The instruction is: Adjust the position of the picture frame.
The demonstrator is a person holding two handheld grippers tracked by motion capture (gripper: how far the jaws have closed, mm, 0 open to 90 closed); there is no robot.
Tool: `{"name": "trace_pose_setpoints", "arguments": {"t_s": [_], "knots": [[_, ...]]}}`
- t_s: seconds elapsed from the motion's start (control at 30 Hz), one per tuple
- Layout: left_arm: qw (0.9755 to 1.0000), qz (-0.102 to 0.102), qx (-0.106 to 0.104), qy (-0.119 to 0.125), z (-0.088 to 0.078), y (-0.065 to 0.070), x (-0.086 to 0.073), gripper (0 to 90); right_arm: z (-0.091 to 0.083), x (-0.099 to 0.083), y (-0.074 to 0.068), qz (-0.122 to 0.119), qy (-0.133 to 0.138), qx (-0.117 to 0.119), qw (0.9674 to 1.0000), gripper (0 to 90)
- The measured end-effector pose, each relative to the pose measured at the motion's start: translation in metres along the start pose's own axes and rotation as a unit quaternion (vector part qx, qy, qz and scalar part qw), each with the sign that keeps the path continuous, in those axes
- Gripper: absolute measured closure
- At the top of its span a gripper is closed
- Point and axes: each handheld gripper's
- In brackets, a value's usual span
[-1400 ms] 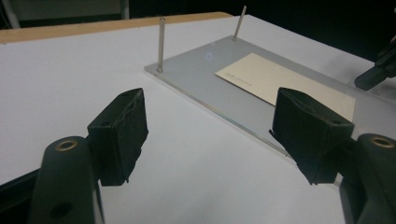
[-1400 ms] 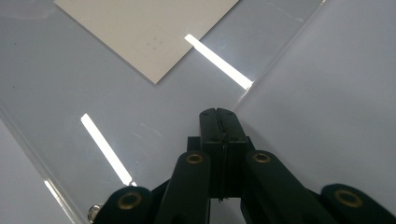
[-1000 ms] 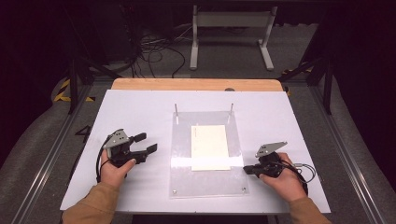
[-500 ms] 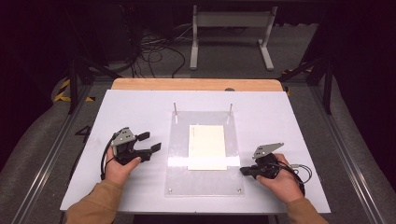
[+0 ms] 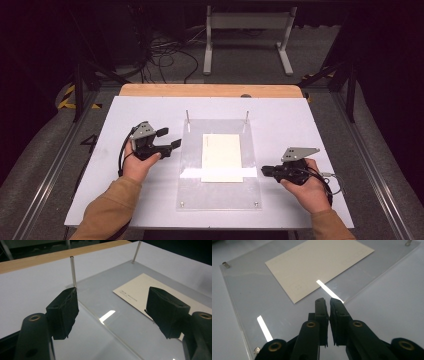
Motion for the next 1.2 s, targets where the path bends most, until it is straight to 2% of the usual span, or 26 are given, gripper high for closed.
{"name": "trace_pose_setpoints", "arguments": {"t_s": [0.1, 0.13, 0.2, 0.27, 0.37, 0.4, 0.5, 0.53, 0.6, 0.63, 0.73, 0.8, 0.93, 1.0, 1.03, 1.13, 1.2], "knots": [[1.0, 0.007, 0.004, 0.004, 0.005, -0.005, 0.006, 26.9, 0.0, 0.004, 0.005, -0.008, 0.023, -0.011, 0.9996, 77.1], [1.0, 0.002, -0.001, 0.005, 0.008, -0.005, 0.008, 28.7, 0.0, 0.007, 0.007, -0.013, 0.028, -0.013, 0.9994, 75.3], [1.0, 0.008, -0.004, 0.004, 0.01, -0.006, 0.011, 33.0, 0.002, 0.013, 0.013, -0.019, 0.039, -0.02, 0.9989, 71.9], [0.9997, 0.025, 0.0, 0.005, 0.017, -0.01, 0.019, 33.2, 0.003, 0.021, 0.02, -0.023, 0.044, -0.029, 0.9984, 68.7], [0.9997, 0.023, 0.001, 0.007, 0.024, -0.012, 0.026, 32.7, 0.004, 0.03, 0.026, -0.024, 0.048, -0.033, 0.998, 67.5], [0.9995, 0.03, 0.006, 0.009, 0.026, -0.015, 0.028, 32.7, 0.005, 0.034, 0.028, -0.027, 0.049, -0.037, 0.9977, 66.5], [0.9997, 0.021, 0.01, 0.01, 0.036, -0.022, 0.035, 32.7, 0.007, 0.044, 0.036, -0.026, 0.054, -0.047, 0.9971, 64.9], [0.9998, 0.014, 0.013, 0.011, 0.039, -0.024, 0.037, 32.8, 0.007, 0.046, 0.038, -0.024, 0.057, -0.048, 0.9969, 64.8], [0.9997, 0.012, 0.016, 0.011, 0.042, -0.026, 0.039, 33.8, 0.008, 0.049, 0.042, -0.016, 0.059, -0.048, 0.997, 64.4], [0.9997, 0.006, 0.02, 0.012, 0.049, -0.031, 0.043, 35.4, 0.009, 0.049, 0.043, -0.014, 0.062, -0.047, 0.9969, 64.3], [0.9997, -0.001, 0.025, 0.002, 0.062, -0.036, 0.047, 39.6, 0.01, 0.047, 0.043, -0.011, 0.065, -0.046, 0.9967, 64.5], [0.9988, 0.018, 0.044, -0.005, 0.071, -0.04, 0.049, 44.5, 0.009, 0.044, 0.043, -0.008, 0.067, -0.045, 0.9967, 64.9], [0.9987, 0.004, 0.048, -0.016, 0.085, -0.042, 0.049, 51.9, 0.002, 0.033, 0.042, -0.001, 0.075, -0.045, 0.9962, 66.1], [0.9975, 0.009, 0.063, -0.032, 0.092, -0.042, 0.049, 57.4, -0.002, 0.026, 0.043, 0.005, 0.077, -0.047, 0.9959, 66.6], [0.9975, 0.009, 0.063, -0.032, 0.092, -0.042, 0.049, 61.6, -0.002, 0.026, 0.043, 0.005, 0.077, -0.047, 0.9959, 66.6], [0.9966, 0.001, 0.072, -0.039, 0.099, -0.043, 0.047, 65.1, -0.006, 0.017, 0.044, 0.01, 0.08, -0.049, 0.9955, 67.8], [0.9971, -0.007, 0.066, -0.037, 0.103, -0.044, 0.047, 69.0, -0.008, 0.012, 0.045, 0.014, 0.08, -0.05, 0.9954, 68.1]]}}
Point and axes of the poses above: each handheld gripper's, and its own axes: z roughly forward along the jaws, x roughly out of its top, y roughly to its right, and after that the axes turned 10 degrees about -y, right-handed
